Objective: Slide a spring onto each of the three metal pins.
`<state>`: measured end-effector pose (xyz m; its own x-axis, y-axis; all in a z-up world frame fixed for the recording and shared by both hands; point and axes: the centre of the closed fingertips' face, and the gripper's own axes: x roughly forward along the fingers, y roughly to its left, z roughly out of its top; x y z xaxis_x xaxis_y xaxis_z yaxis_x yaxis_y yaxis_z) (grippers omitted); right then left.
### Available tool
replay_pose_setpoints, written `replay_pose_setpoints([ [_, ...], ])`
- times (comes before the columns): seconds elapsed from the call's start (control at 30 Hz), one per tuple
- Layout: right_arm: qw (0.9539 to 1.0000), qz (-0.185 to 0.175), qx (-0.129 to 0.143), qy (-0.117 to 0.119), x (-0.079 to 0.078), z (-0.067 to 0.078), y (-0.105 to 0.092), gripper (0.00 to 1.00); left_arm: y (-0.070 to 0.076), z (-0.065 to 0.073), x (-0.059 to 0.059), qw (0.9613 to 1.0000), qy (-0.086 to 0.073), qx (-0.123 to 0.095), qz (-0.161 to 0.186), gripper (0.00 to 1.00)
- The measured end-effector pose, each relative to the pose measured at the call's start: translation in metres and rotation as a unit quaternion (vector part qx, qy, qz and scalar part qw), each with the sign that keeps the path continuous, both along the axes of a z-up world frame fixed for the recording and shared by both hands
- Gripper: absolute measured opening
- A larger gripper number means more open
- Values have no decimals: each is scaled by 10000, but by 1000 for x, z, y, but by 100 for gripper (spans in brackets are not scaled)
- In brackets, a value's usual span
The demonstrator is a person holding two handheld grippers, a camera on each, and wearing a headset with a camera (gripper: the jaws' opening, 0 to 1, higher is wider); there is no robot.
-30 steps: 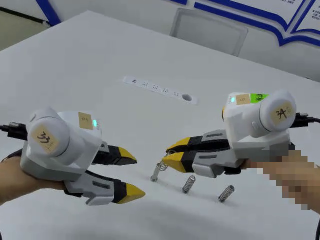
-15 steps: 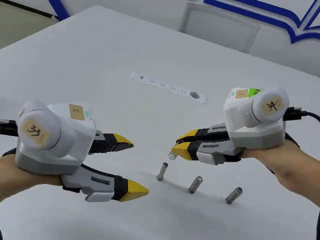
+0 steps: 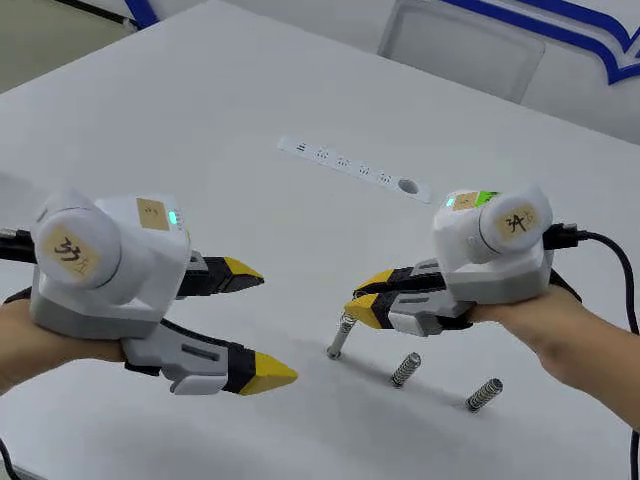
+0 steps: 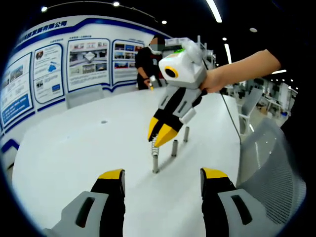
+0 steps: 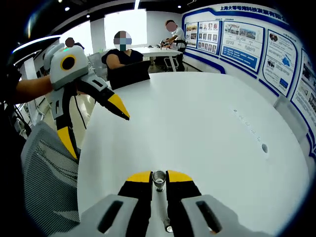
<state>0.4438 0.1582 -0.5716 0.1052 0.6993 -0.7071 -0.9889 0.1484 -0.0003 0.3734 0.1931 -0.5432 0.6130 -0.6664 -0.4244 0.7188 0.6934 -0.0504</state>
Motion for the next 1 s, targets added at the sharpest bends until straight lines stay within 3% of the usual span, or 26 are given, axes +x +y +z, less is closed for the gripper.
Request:
replay_pose_setpoints([
  [0.53, 9999, -71, -114, 60, 1, -5, -1, 11, -2, -8, -4, 9999, 97, 64, -48, 62],
  [0.87, 9996, -30, -281, 38, 0, -22, 1, 11, 0, -10, -6, 9999, 123, 83, -49, 62],
  [1.0, 9988, 64, -484, -5, -4, -38, 3, 11, 3, -10, -5, 9999, 113, 105, -3, 61],
])
